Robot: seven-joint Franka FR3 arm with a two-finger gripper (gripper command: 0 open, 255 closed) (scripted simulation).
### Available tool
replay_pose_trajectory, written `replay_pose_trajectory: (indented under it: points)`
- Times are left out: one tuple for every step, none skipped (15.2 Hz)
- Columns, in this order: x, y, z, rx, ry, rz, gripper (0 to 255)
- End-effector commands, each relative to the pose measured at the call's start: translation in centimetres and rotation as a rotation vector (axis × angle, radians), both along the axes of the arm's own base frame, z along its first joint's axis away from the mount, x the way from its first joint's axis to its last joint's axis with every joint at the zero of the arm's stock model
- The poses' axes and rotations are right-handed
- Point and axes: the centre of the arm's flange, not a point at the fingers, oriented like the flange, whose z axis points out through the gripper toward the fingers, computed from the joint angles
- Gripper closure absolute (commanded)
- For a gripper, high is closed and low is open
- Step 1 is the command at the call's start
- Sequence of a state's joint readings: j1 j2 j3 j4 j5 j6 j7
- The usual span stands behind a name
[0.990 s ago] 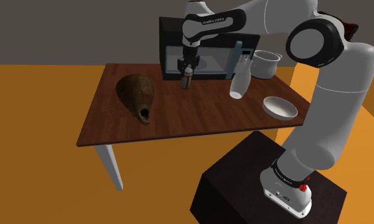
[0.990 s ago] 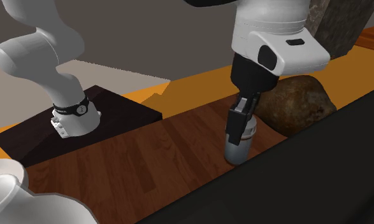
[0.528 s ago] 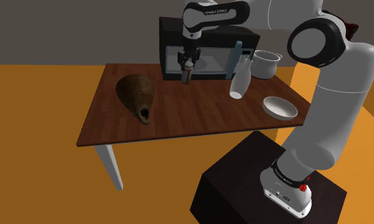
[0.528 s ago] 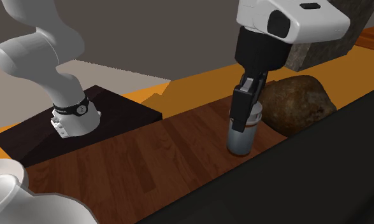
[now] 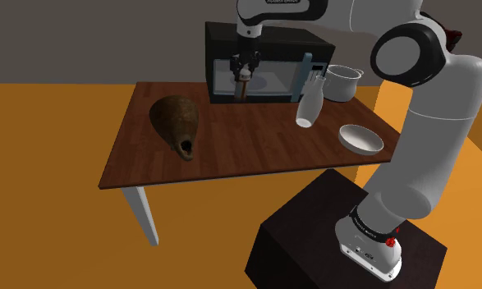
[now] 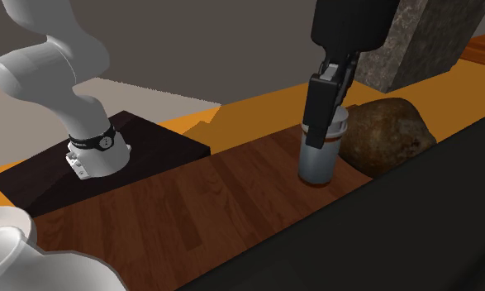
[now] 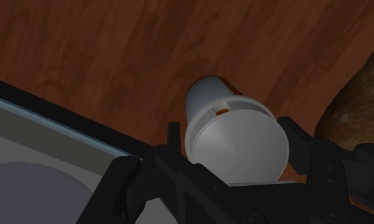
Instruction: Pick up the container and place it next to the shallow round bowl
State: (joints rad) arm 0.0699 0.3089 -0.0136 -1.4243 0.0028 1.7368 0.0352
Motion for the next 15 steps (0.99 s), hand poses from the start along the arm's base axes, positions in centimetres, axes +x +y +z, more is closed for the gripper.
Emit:
replay_pose_trajectory:
  points:
    - [-0.1, 0.0, 1.1, 0.000, 0.000, 0.000, 255]
    - [-0.1, 0.0, 1.6, 0.000, 0.000, 0.000, 255]
    - [-0.1, 0.0, 2.1, 0.000, 0.000, 0.000, 255]
    - [-0.1, 0.0, 2.7, 0.000, 0.000, 0.000, 255]
    - [-0.1, 0.0, 3.2, 0.000, 0.000, 0.000, 255]
    - [-0.1, 0.0, 3.2, 0.000, 0.000, 0.000, 255]
    - [-0.7, -1.1, 3.2, 0.000, 0.000, 0.000, 255]
    - [-1.4, -2.2, 3.2, 0.000, 0.000, 0.000, 255]
    - [-2.1, -3.4, 3.2, 0.000, 0.000, 0.000, 255]
    - [-2.7, -4.5, 3.3, 0.000, 0.000, 0.000, 255]
    - [-3.4, -5.6, 3.3, 0.000, 0.000, 0.000, 255]
    - [-4.1, -6.8, 3.3, 0.000, 0.000, 0.000, 255]
    - [-4.8, -7.9, 3.3, 0.000, 0.000, 0.000, 255]
    - [-5.4, -9.1, 3.3, 0.000, 0.000, 0.000, 255]
    - [-6.1, -10.2, 3.3, 0.000, 0.000, 0.000, 255]
